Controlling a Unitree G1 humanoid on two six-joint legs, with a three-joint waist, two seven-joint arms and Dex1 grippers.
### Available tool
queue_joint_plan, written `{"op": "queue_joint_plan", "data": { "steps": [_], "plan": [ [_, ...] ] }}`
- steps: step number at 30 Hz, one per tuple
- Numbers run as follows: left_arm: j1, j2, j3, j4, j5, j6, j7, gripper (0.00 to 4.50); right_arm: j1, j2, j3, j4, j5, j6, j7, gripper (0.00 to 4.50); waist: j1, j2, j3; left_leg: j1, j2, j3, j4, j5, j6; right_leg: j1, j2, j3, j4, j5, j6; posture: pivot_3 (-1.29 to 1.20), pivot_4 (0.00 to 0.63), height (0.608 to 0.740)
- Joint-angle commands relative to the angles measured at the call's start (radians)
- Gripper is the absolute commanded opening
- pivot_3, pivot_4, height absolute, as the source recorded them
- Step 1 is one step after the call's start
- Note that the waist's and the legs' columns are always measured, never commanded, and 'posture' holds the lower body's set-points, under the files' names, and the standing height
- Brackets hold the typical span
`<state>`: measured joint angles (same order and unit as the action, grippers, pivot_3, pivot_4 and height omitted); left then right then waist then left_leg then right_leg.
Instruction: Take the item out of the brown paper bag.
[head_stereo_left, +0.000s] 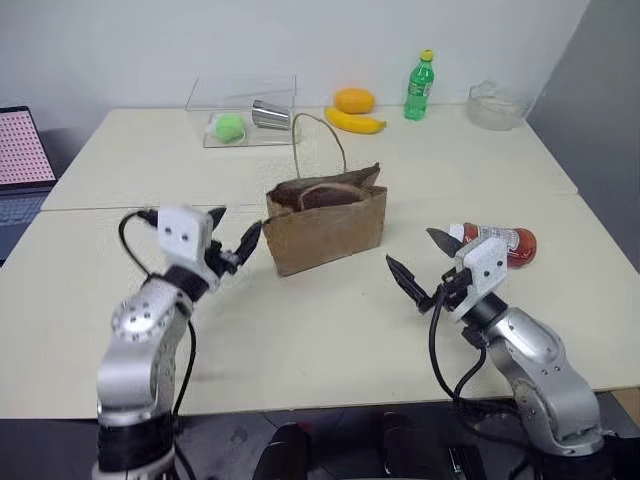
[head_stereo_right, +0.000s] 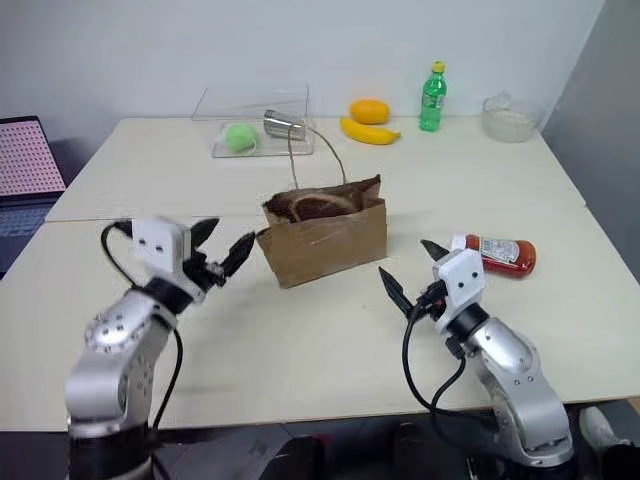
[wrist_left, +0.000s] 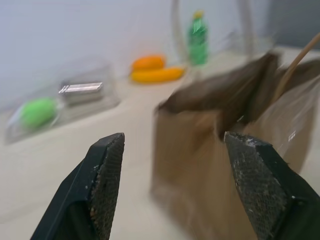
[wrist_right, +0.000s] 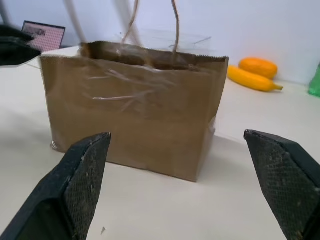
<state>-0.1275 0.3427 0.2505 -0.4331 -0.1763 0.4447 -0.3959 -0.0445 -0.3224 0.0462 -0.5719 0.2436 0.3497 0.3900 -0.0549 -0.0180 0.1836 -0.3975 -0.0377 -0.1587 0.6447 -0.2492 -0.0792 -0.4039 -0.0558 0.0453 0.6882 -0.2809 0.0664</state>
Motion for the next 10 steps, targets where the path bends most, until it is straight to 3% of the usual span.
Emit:
{"op": "queue_joint_plan", "data": {
  "steps": [1,10],
  "plan": [
    [0.092,-0.038,-0.014,-0.059,0.047,-0.119,0.063,3.35,0.021,0.03,-0.001,-0.024,-0.008,-0.123,0.001,4.5,0.005,0.0,-0.001,0.0,0.0,0.0,0.0,0.0,0.0,0.001,0.0,0.0,0.0,0.0,0.0,0.0,0.15,0.74],
    [0.173,-0.089,-0.082,-0.036,0.056,-0.222,0.095,3.35,0.026,0.062,-0.007,-0.014,0.02,-0.141,-0.003,4.5,0.017,0.0,-0.001,0.008,0.0,0.0,-0.001,-0.001,0.0,0.013,0.0,-0.002,-0.008,0.0,0.0,0.0,0.15,0.74]
  ]
}}
